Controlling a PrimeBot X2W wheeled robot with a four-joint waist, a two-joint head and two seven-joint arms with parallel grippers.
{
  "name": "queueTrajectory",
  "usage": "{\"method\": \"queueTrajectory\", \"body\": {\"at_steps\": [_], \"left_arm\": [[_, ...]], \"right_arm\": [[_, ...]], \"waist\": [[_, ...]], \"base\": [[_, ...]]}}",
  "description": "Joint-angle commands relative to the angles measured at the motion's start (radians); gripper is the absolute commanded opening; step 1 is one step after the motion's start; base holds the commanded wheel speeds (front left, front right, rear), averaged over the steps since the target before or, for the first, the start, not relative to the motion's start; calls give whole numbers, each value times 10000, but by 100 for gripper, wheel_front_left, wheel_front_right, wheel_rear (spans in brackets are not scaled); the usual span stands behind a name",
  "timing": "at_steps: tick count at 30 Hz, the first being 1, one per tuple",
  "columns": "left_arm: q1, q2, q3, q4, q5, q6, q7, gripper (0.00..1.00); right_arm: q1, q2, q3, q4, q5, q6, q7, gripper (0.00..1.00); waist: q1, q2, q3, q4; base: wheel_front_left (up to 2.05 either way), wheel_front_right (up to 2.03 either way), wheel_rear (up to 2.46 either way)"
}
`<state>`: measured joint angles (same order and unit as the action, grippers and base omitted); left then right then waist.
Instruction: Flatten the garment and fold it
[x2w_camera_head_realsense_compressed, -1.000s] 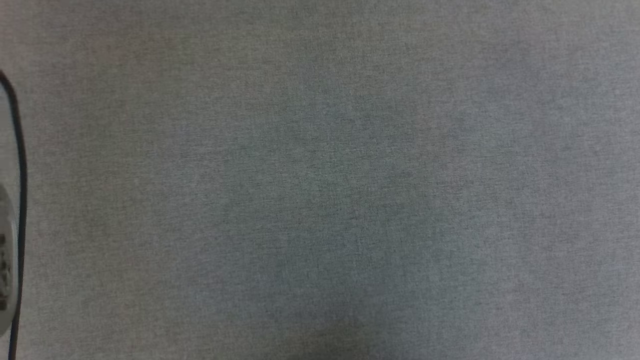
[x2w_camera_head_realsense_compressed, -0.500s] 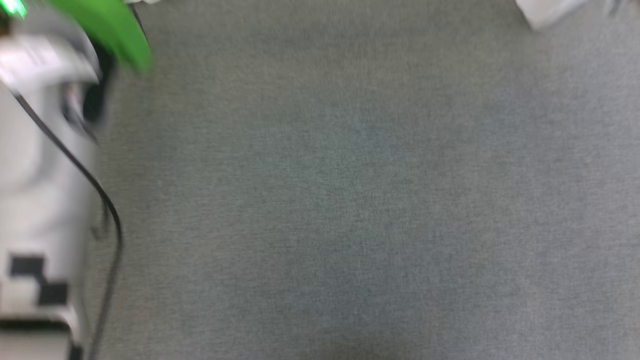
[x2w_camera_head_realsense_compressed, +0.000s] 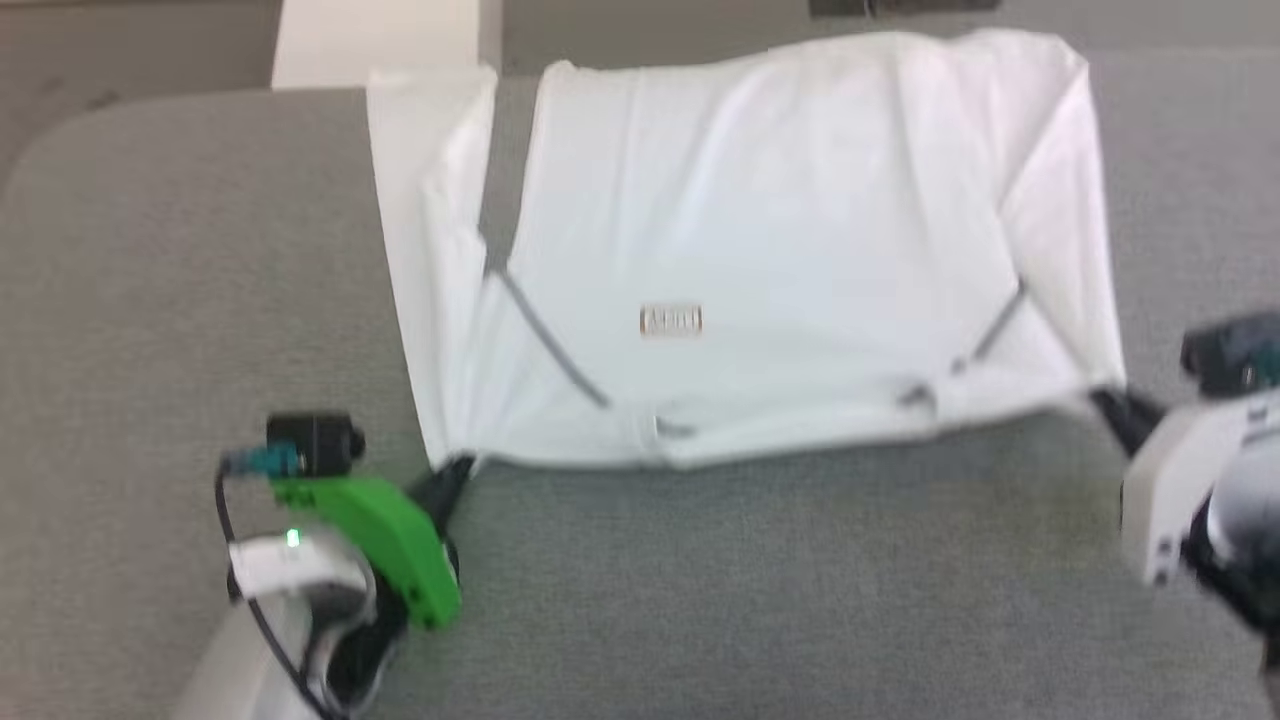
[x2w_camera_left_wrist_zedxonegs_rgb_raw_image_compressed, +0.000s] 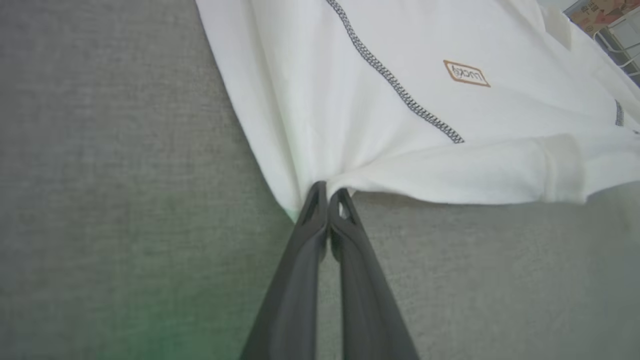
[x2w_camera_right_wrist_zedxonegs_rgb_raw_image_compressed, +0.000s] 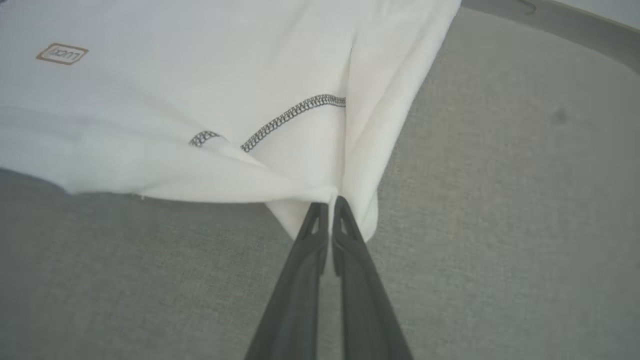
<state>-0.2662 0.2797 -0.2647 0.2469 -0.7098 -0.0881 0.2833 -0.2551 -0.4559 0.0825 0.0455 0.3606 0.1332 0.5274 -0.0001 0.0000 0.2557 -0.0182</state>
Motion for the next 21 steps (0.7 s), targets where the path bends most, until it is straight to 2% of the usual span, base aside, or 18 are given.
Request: {"method": "queueTrajectory", "body": {"at_steps": [1, 9, 16, 21], "left_arm": [[538, 73, 53, -168, -81, 191, 87, 0], [2724, 199, -34, -1344, -434, 964, 877, 0], [4054, 500, -193, -2054, -586, 1717, 1911, 0], [4555, 749, -346, -2145, -497, 2055, 2418, 0]], "right_arm": [[588, 218, -318, -303, -143, -25, 213, 0], [3065, 1484, -1627, -1472, -843, -25, 1400, 0], [4425, 3032, -2873, -1975, -1492, -25, 2796, 0], [4906, 3468, -3157, -2065, -1835, -25, 3176, 0]], "waist": [[1, 0, -695, 312], [1, 0, -1115, 363], [1, 0, -1216, 508], [1, 0, -1303, 529]], "base": [[0, 0, 0], [0, 0, 0], [0, 0, 0], [0, 0, 0]]}}
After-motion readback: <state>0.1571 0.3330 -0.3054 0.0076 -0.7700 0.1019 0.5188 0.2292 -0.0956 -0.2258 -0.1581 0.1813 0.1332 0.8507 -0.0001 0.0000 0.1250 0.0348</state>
